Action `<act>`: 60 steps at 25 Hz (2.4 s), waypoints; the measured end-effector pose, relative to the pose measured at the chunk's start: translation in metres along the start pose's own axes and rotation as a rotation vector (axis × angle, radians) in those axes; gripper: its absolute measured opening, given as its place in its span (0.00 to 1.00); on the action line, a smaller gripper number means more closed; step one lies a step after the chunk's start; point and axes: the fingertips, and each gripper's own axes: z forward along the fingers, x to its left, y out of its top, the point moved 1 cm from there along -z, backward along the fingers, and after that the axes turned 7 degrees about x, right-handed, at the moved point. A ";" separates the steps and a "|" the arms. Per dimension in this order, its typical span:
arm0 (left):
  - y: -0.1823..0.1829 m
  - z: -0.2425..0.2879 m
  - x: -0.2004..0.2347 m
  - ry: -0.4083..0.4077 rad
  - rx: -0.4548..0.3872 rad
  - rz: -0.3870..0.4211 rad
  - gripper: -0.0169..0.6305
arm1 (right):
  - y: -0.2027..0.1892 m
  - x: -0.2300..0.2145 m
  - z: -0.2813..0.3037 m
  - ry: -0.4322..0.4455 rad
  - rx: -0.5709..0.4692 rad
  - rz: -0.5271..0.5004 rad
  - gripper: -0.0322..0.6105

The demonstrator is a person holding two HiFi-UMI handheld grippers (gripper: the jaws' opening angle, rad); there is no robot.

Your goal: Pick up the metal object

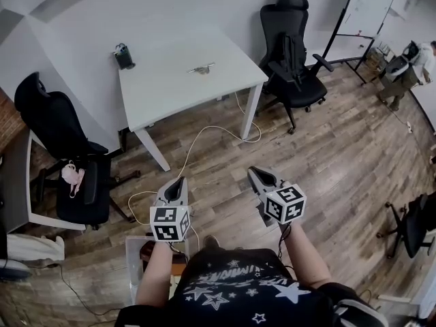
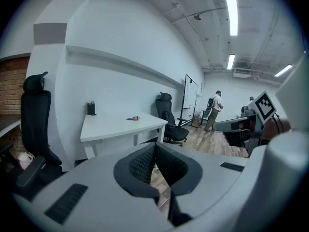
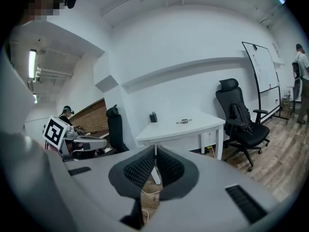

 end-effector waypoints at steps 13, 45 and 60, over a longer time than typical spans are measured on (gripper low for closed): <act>0.006 0.020 0.058 -0.027 0.005 0.022 0.06 | 0.002 0.003 0.050 -0.048 0.018 0.018 0.13; 0.184 0.334 0.088 0.120 0.038 -0.003 0.06 | 0.163 -0.287 0.263 0.097 0.052 0.064 0.13; 0.218 0.394 0.095 0.103 0.029 0.035 0.06 | 0.185 -0.331 0.296 0.100 0.051 0.095 0.13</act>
